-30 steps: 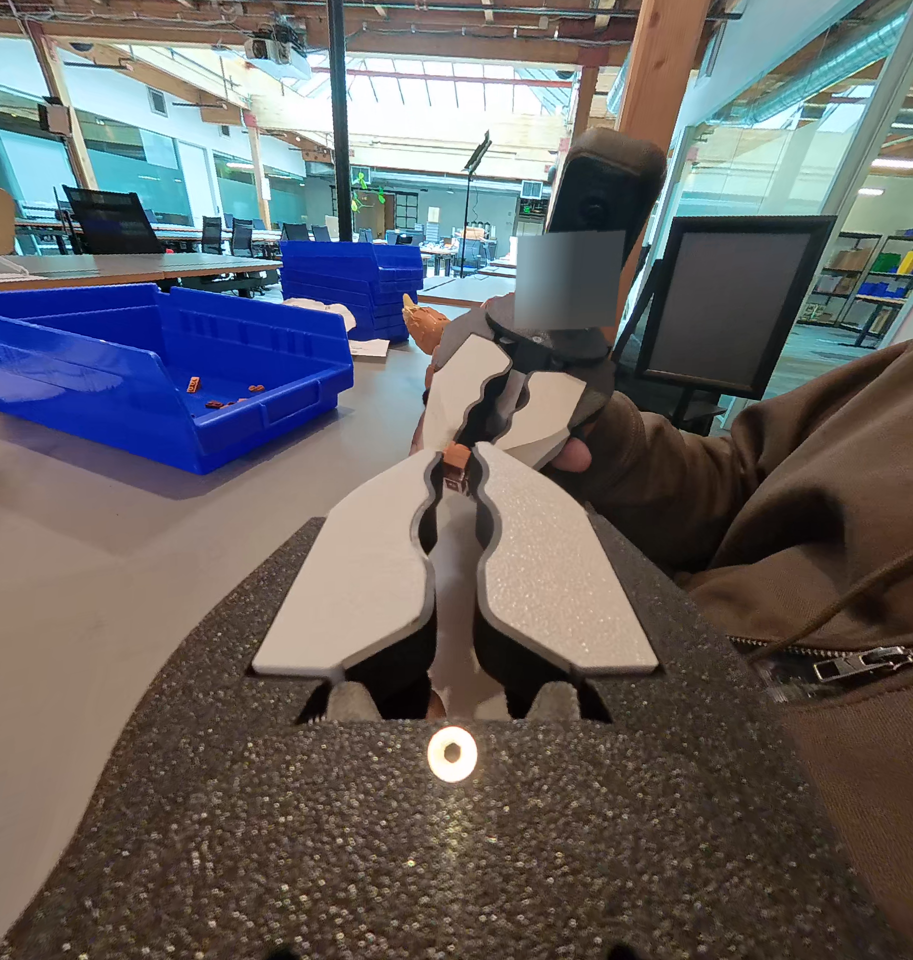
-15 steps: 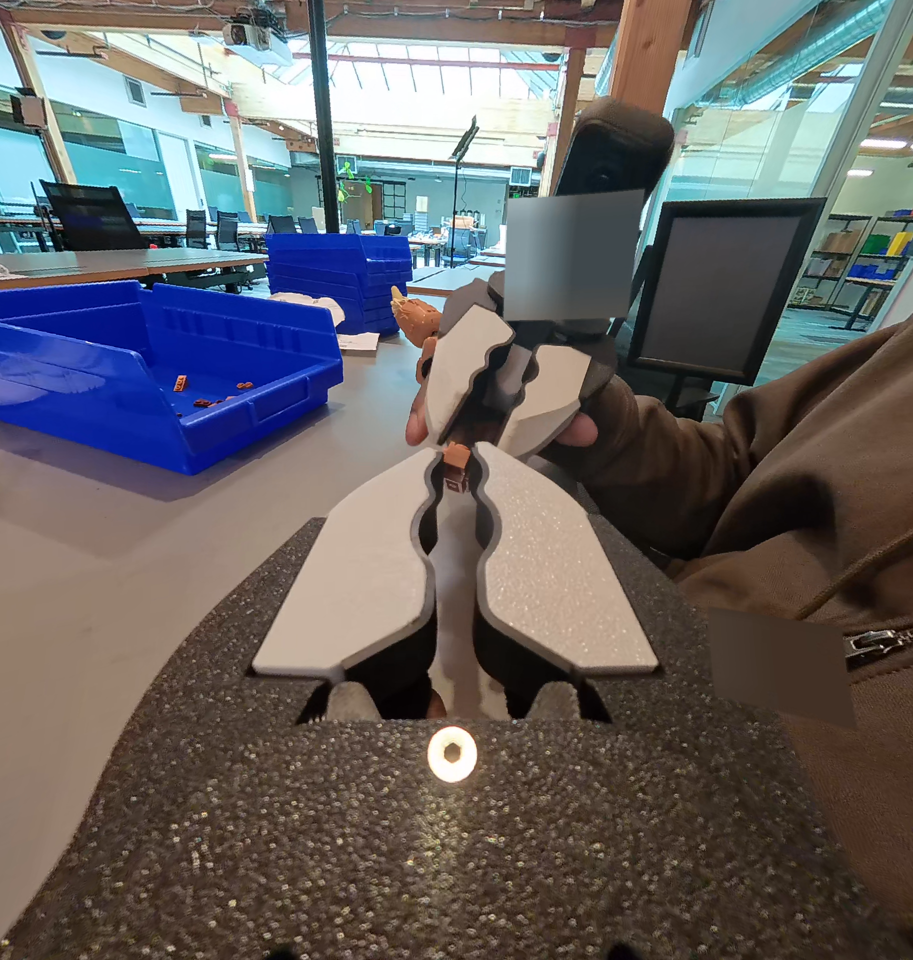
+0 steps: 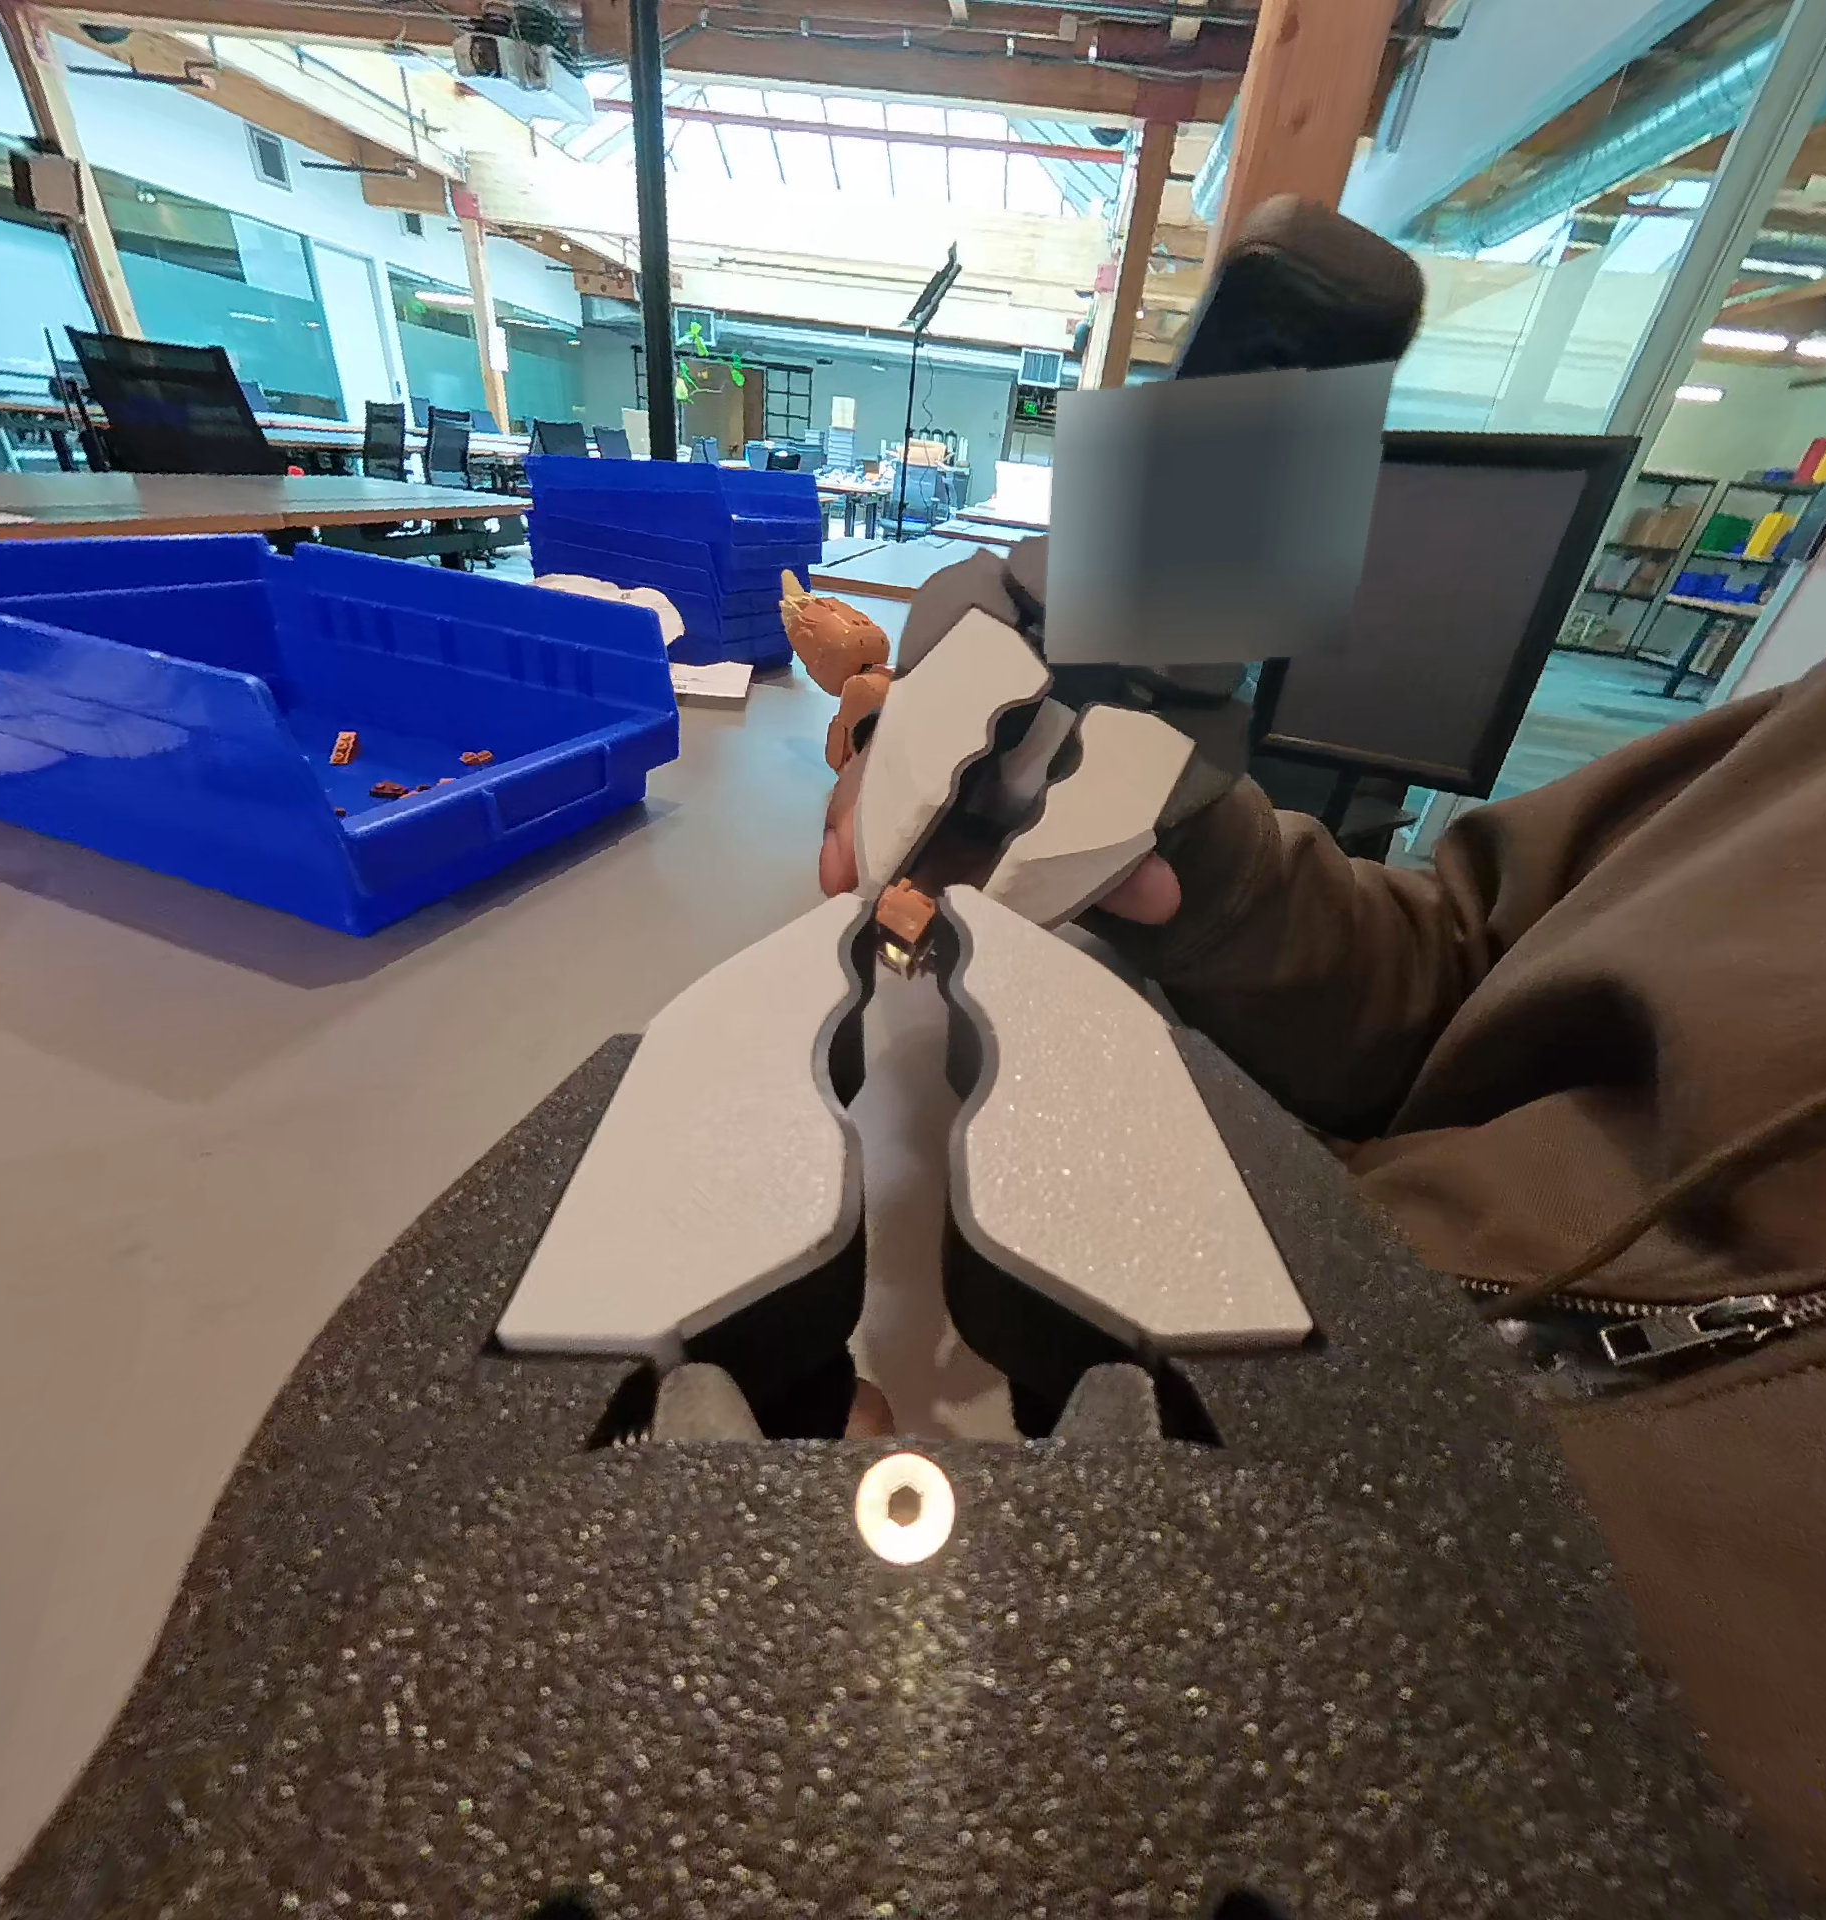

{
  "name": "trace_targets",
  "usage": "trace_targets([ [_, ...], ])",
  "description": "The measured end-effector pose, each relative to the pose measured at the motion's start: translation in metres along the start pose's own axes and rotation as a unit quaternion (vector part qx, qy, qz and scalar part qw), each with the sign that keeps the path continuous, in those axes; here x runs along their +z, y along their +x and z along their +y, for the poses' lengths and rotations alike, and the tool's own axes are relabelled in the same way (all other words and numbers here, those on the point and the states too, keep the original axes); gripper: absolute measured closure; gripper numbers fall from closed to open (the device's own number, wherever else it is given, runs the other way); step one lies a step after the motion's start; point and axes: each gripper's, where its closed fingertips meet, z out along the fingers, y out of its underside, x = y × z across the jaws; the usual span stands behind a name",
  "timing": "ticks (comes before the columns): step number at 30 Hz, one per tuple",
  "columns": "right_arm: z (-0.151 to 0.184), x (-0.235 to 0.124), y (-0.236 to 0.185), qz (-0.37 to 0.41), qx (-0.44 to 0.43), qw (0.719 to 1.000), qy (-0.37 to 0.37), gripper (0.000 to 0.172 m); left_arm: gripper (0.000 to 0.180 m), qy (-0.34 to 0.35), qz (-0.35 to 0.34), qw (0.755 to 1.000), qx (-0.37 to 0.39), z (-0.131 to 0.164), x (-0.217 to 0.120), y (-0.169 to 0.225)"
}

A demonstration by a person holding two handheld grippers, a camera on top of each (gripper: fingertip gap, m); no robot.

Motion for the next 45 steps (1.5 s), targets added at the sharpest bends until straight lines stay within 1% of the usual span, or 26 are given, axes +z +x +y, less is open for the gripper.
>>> trace_targets([
  [5, 0.001, 0.003, 0.007, 0.057, -0.062, 0.996, -0.029, 0.160, 0.163, 0.001, -0.014, 0.999, -0.034, 0.001, 0.000, -0.008],
  [10, -0.001, 0.005, 0.012, 0.105, -0.124, 0.986, -0.048, 0.161, 0.164, -0.006, -0.030, 0.997, -0.068, 0.004, 0.000, -0.016],
  [14, -0.002, 0.006, 0.014, 0.122, -0.143, 0.981, -0.043, 0.161, 0.165, 0.000, -0.025, 0.995, -0.092, 0.003, -0.001, -0.017],
  [21, 0.003, 0.009, 0.017, 0.119, -0.127, 0.984, -0.027, 0.161, 0.170, -0.002, -0.028, 0.993, -0.117, 0.007, -0.001, -0.021],
  [31, 0.015, 0.011, 0.027, 0.128, -0.105, 0.986, -0.034, 0.161, 0.171, -0.016, -0.087, 0.990, -0.113, 0.013, 0.003, -0.034],
  [39, 0.016, 0.009, 0.027, 0.118, -0.087, 0.989, -0.022, 0.161, 0.171, -0.018, -0.082, 0.989, -0.118, 0.014, 0.005, -0.034],
  [40, 0.015, 0.007, 0.028, 0.119, -0.086, 0.989, -0.018, 0.161, 0.171, -0.017, -0.093, 0.988, -0.119, 0.014, 0.003, -0.038],
  [41, 0.010, 0.002, 0.027, 0.116, -0.080, 0.990, 0.004, 0.161, 0.171, -0.015, -0.138, 0.983, -0.119, 0.015, -0.004, -0.052],
  [42, 0.002, -0.006, 0.029, 0.115, -0.064, 0.991, 0.033, 0.161, 0.170, -0.008, -0.155, 0.980, -0.121, 0.013, -0.013, -0.060],
  [43, -0.002, -0.014, 0.035, 0.123, -0.048, 0.990, 0.049, 0.161, 0.171, 0.008, -0.150, 0.980, -0.132, 0.008, -0.018, -0.062],
  [45, 0.002, -0.024, 0.046, 0.145, -0.046, 0.987, 0.045, 0.161, 0.171, 0.007, -0.144, 0.981, -0.130, 0.009, -0.016, -0.060],
])
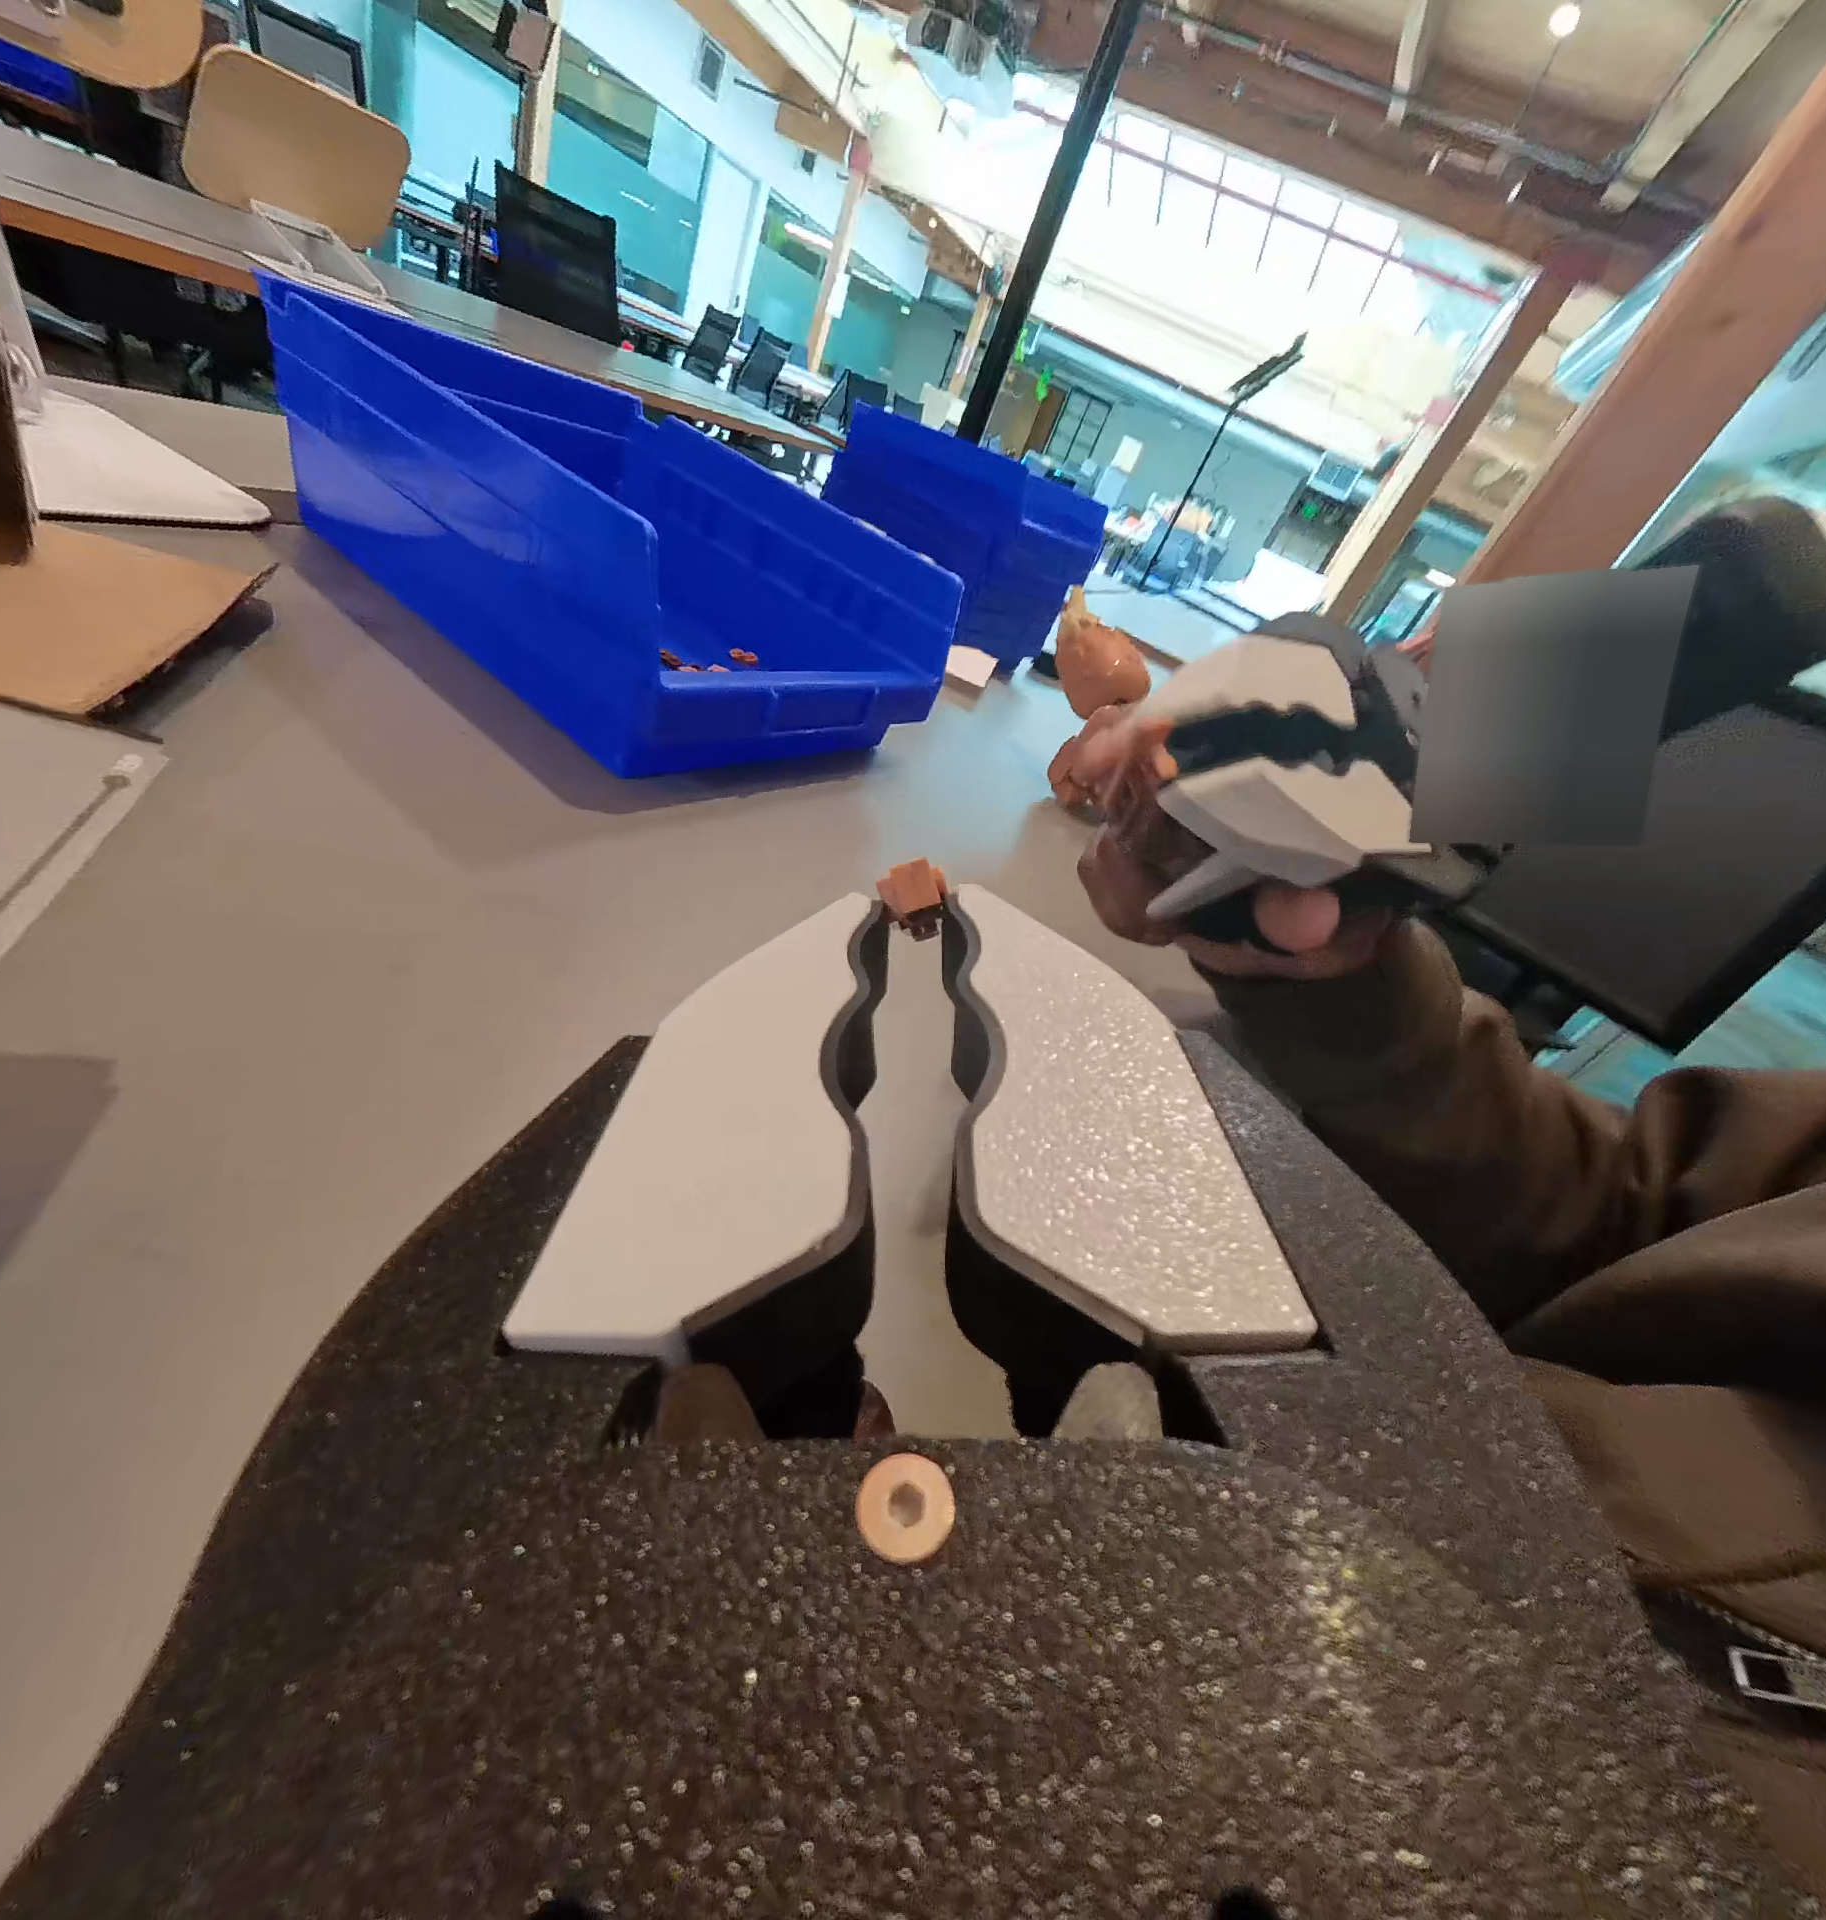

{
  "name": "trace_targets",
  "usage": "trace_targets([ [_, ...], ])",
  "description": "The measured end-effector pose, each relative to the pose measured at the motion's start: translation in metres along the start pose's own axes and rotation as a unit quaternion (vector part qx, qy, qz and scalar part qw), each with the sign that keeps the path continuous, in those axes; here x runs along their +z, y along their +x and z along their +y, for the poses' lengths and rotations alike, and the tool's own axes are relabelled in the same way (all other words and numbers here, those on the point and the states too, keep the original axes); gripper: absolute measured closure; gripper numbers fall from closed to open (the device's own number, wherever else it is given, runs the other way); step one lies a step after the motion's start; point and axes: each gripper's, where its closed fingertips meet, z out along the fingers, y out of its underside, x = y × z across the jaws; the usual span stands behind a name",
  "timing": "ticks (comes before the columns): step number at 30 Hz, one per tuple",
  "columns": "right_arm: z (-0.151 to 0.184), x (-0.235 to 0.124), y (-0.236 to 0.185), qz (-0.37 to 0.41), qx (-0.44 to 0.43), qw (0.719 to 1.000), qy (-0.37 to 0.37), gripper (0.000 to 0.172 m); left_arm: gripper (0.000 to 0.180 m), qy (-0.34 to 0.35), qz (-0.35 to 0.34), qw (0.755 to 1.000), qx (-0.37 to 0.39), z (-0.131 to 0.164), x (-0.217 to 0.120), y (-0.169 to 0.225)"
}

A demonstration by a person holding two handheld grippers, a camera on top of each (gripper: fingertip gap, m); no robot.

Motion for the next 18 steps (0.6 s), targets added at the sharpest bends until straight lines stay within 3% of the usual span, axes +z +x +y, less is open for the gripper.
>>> trace_targets([
  [6, 0.009, -0.001, 0.017, 0.019, 0.048, 0.999, -0.003, 0.161, 0.170, 0.007, 0.033, 0.999, -0.006, -0.001, 0.003, 0.010],
  [10, 0.012, -0.003, 0.025, -0.010, 0.172, 0.985, 0.024, 0.161, 0.170, 0.006, 0.048, 0.999, -0.013, 0.000, 0.003, 0.013],
  [15, 0.005, -0.013, 0.039, -0.082, 0.388, 0.912, 0.103, 0.161, 0.170, 0.002, 0.054, 0.998, -0.013, 0.002, 0.004, 0.016],
  [18, 0.004, -0.016, 0.042, -0.108, 0.446, 0.879, 0.126, 0.161, 0.170, -0.001, 0.056, 0.998, -0.013, 0.003, 0.005, 0.017],
])
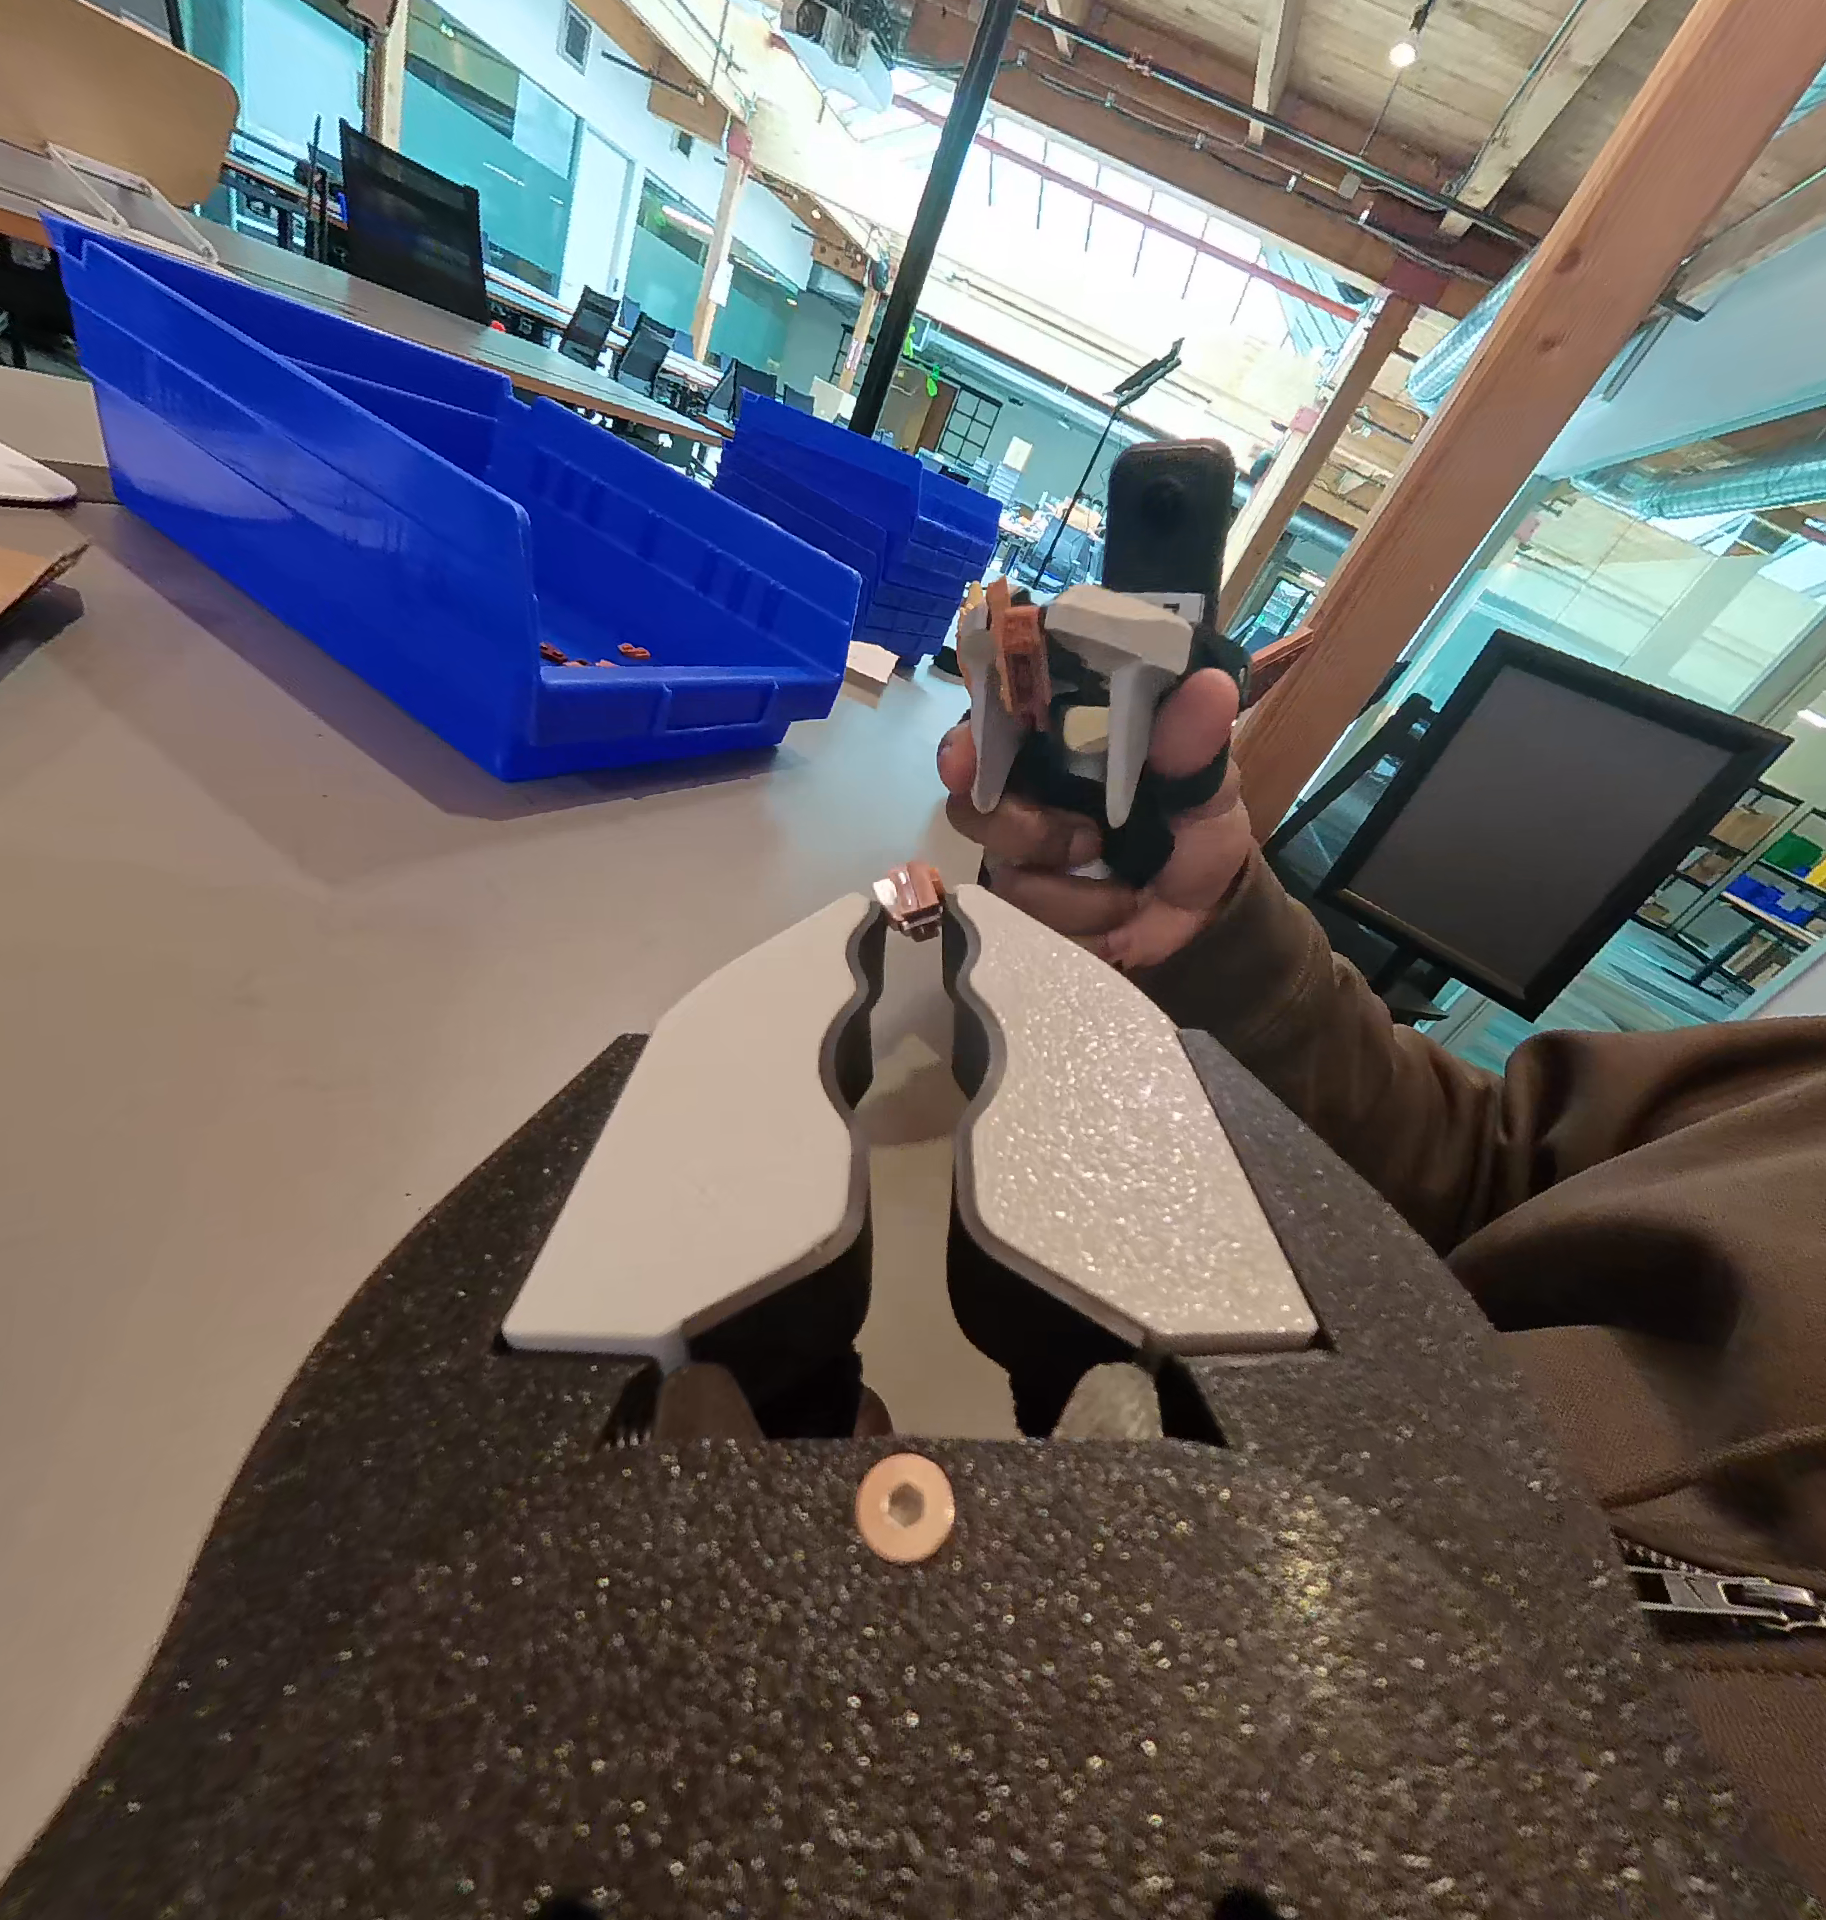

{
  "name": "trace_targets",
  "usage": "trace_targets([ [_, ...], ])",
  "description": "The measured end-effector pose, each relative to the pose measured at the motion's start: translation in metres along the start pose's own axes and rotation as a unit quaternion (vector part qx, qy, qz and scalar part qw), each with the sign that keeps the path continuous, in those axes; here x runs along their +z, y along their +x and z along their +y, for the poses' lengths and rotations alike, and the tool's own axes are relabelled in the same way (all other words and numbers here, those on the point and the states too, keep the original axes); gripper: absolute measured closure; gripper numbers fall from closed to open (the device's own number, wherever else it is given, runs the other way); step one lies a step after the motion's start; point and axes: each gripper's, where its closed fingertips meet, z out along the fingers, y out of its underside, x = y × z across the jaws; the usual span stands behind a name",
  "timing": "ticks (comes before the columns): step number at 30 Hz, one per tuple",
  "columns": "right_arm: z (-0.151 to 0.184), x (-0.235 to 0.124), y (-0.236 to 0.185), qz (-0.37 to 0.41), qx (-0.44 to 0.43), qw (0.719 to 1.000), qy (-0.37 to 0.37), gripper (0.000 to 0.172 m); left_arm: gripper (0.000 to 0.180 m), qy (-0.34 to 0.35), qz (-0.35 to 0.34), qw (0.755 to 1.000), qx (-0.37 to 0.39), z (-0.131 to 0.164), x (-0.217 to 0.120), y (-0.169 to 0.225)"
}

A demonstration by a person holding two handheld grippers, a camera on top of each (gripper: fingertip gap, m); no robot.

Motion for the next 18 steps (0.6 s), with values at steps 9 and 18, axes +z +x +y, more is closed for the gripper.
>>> trace_targets([
  [9, 0.005, 0.003, 0.002, 0.008, -0.001, 1.000, -0.010, 0.161, 0.170, -0.042, -0.019, 0.999, 0.020, 0.013, 0.008, -0.001],
  [18, 0.028, 0.014, 0.005, 0.052, -0.082, 0.992, -0.081, 0.161, 0.169, -0.093, -0.053, 0.994, 0.018, 0.026, 0.014, -0.010],
])
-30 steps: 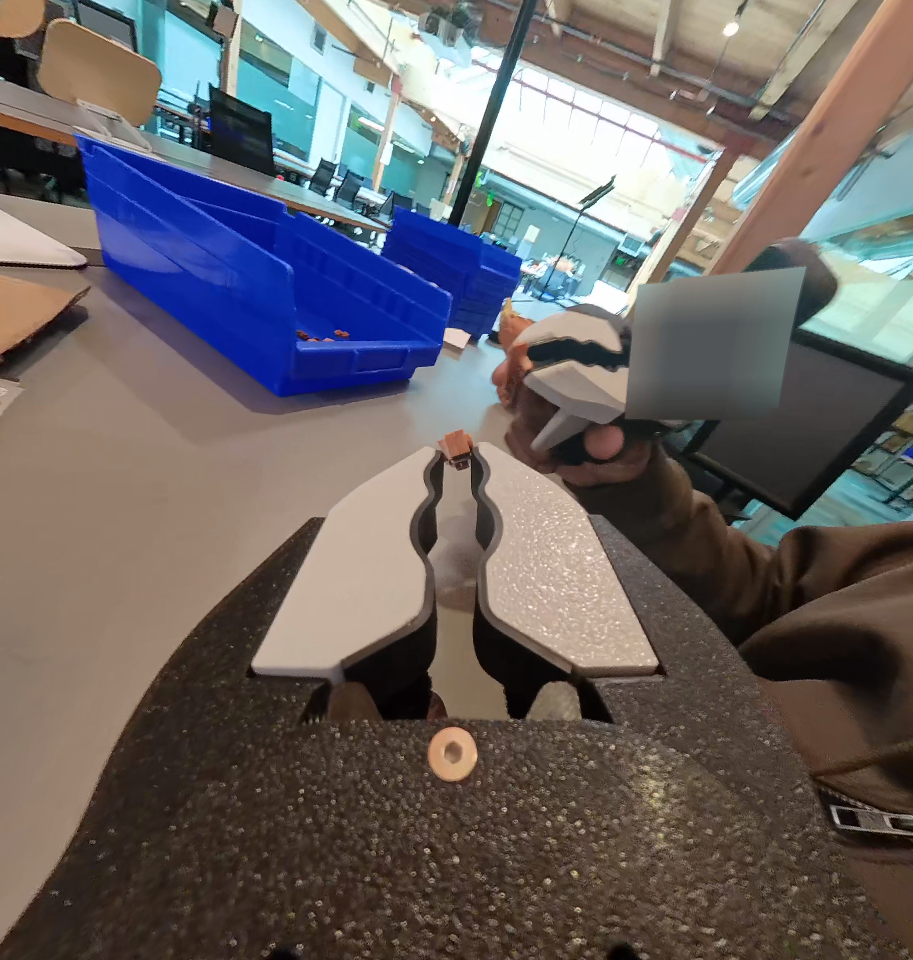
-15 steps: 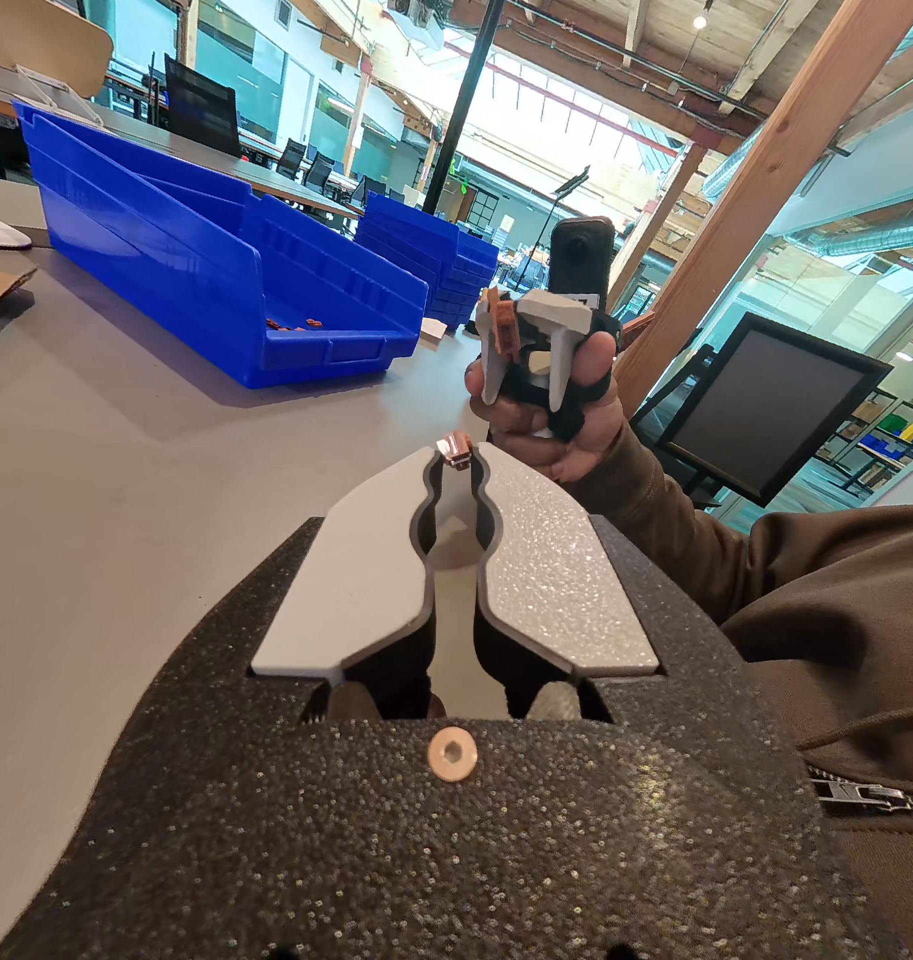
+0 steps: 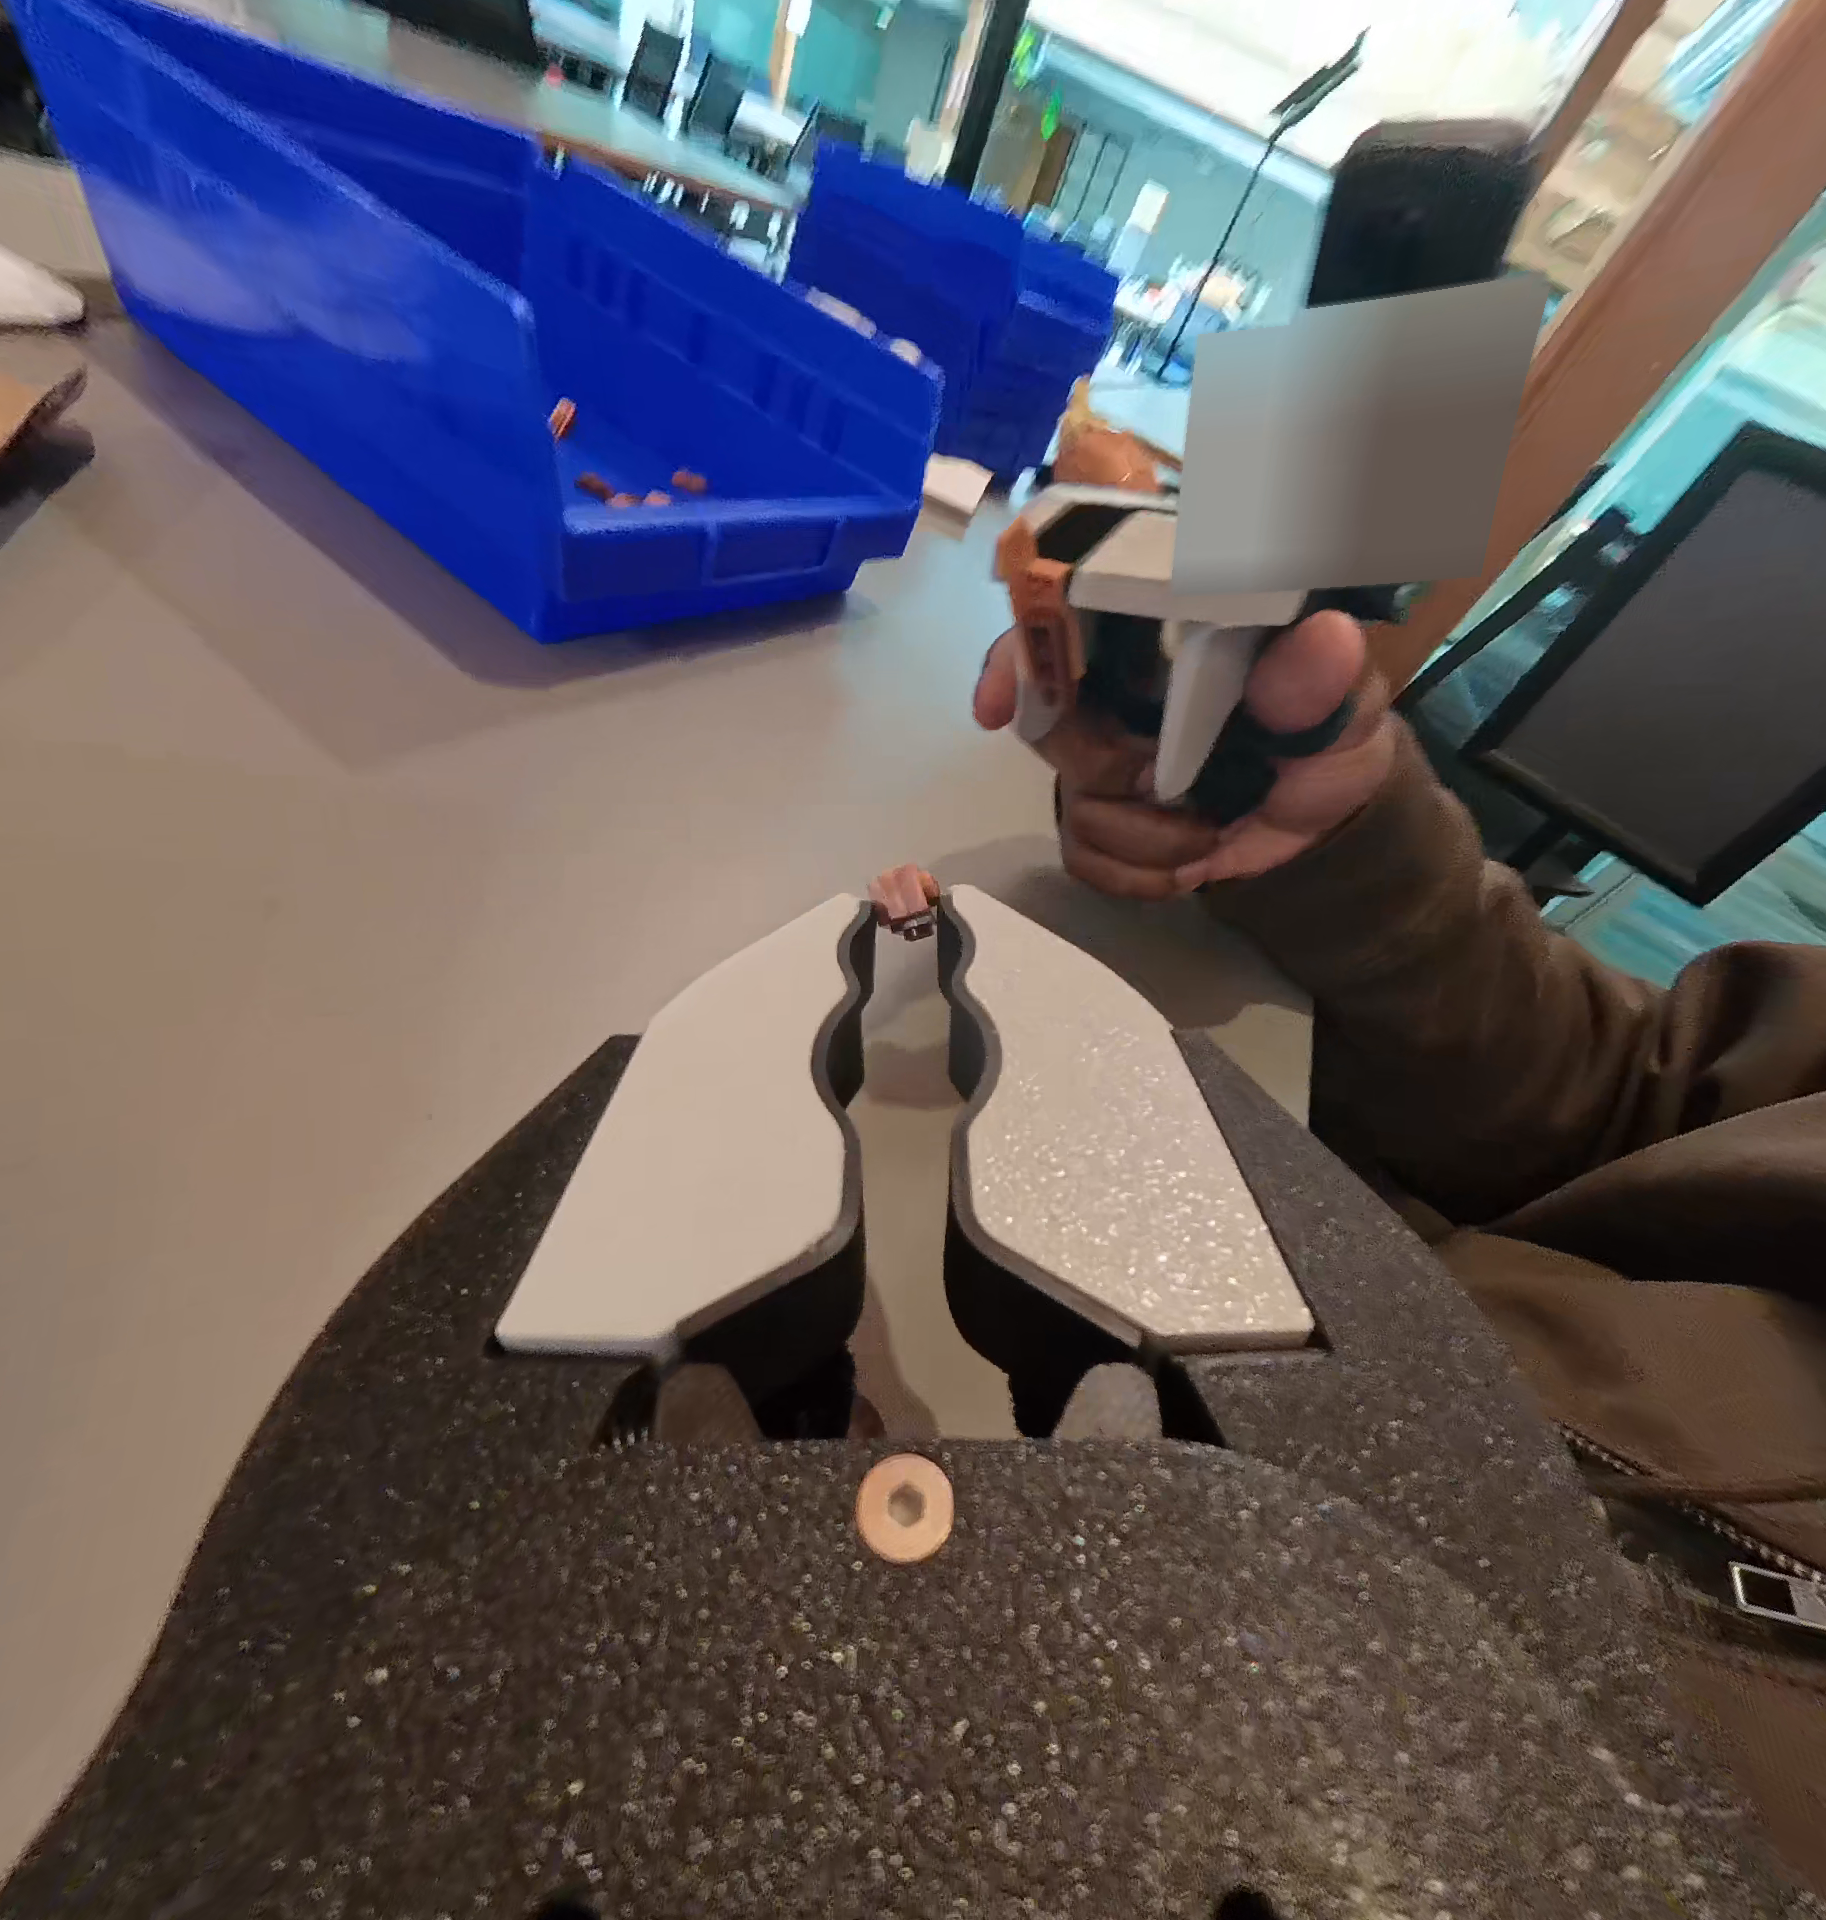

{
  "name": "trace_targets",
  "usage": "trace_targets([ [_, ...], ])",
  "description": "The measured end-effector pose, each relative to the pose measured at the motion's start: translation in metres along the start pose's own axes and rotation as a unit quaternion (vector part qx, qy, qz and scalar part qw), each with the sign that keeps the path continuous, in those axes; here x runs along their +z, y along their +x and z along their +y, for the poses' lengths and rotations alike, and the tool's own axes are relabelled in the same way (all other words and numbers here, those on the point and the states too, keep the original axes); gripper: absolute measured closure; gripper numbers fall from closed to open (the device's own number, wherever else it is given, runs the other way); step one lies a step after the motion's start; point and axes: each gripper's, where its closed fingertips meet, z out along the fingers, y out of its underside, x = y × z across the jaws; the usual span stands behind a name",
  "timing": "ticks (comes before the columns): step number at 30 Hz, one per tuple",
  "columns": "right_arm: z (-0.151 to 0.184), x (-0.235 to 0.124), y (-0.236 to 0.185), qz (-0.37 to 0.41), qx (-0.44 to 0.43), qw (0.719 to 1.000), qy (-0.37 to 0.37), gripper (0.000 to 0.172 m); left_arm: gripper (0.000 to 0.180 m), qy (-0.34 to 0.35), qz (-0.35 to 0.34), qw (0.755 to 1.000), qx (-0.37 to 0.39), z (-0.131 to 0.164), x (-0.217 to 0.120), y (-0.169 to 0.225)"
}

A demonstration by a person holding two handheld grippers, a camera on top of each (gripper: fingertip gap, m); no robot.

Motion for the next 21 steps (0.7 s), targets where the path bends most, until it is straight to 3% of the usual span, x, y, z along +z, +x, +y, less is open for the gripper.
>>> trace_targets([
  [4, 0.005, 0.005, -0.004, -0.002, -0.010, 1.000, -0.014, 0.161, 0.169, -0.077, -0.051, 0.996, 0.003, 0.020, 0.007, -0.012],
  [11, 0.008, 0.012, -0.005, -0.003, 0.019, 1.000, -0.009, 0.161, 0.162, -0.133, -0.110, 0.983, 0.057, 0.034, 0.014, -0.018],
  [14, 0.011, 0.016, -0.002, 0.007, 0.039, 0.999, -0.008, 0.161, 0.154, -0.115, -0.101, 0.987, 0.055, 0.030, 0.012, -0.016],
  [21, 0.009, 0.024, 0.004, 0.028, 0.105, 0.994, 0.033, 0.161, 0.148, 0.011, -0.070, 0.993, 0.091, -0.005, 0.007, 0.001],
])
